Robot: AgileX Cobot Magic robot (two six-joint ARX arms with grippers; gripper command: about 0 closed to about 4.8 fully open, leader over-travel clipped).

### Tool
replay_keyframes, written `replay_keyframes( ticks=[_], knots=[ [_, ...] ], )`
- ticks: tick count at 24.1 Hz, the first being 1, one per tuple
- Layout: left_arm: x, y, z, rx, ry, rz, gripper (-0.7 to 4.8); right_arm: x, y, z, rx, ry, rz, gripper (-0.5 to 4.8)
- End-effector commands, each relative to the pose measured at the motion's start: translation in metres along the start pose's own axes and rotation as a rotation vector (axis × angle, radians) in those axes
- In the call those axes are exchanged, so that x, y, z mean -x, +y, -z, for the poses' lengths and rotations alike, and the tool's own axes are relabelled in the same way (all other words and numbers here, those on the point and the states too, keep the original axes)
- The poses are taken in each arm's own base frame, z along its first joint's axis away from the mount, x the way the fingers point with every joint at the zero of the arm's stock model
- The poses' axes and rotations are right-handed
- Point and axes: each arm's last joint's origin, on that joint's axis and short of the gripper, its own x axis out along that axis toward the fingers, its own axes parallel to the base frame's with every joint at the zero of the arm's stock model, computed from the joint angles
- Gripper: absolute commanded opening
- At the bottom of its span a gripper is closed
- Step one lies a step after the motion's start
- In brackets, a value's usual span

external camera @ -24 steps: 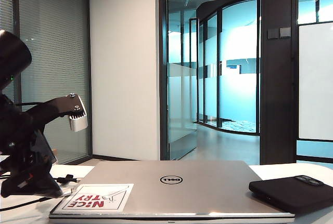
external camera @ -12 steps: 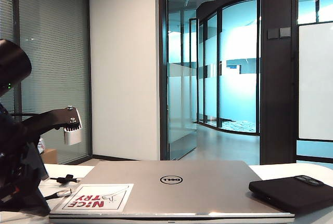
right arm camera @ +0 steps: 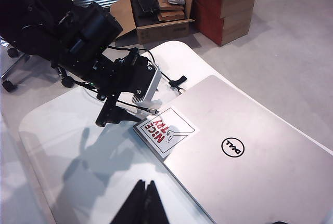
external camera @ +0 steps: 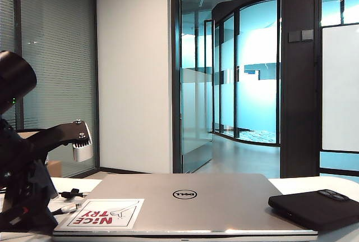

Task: Pick up the charging cable and the phone, plug the charging cable into the charging port on the phone, and finally place them back on the table.

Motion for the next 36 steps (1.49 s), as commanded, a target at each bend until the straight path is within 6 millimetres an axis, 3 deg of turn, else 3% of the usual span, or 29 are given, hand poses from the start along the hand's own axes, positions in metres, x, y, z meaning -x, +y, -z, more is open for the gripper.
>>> replay_keyframes(
  ticks=[1,2,4,5,17,23,27,30,36],
  knots=[
    [-0.001,-0.001,0.001,0.002,0.011,0.003,2.09,0.001,0.000,-0.004,0.005,-0.032,-0.002,-0.02],
    [-0.001,-0.002,0.002,0.008,0.018,0.016,1.34,0.001,0.000,-0.004,0.005,-0.032,-0.002,-0.02],
    [-0.001,-0.005,0.004,0.013,0.035,0.042,0.81,0.001,0.000,-0.004,0.005,-0.034,-0.002,-0.01],
    [-0.001,-0.005,0.004,0.016,0.039,0.048,0.05,0.001,0.000,-0.004,0.005,-0.034,-0.002,-0.01],
    [0.006,-0.007,0.002,0.103,0.047,0.080,-0.06,0.001,0.000,-0.005,0.005,-0.040,-0.001,-0.01],
    [0.031,0.000,-0.010,0.233,0.000,0.030,-0.06,0.001,0.000,-0.005,0.005,-0.039,-0.001,-0.02],
    [0.051,0.007,-0.021,0.405,-0.073,-0.026,-0.06,0.001,0.000,-0.005,0.005,-0.039,0.002,-0.02],
    [0.077,0.013,-0.032,0.606,-0.180,-0.075,-0.06,0.001,-0.001,-0.005,-0.031,-0.040,0.037,-0.02],
    [0.102,0.009,-0.049,0.739,-0.314,-0.056,-0.06,0.001,-0.005,-0.005,-0.125,-0.045,0.124,-0.01]
  ],
)
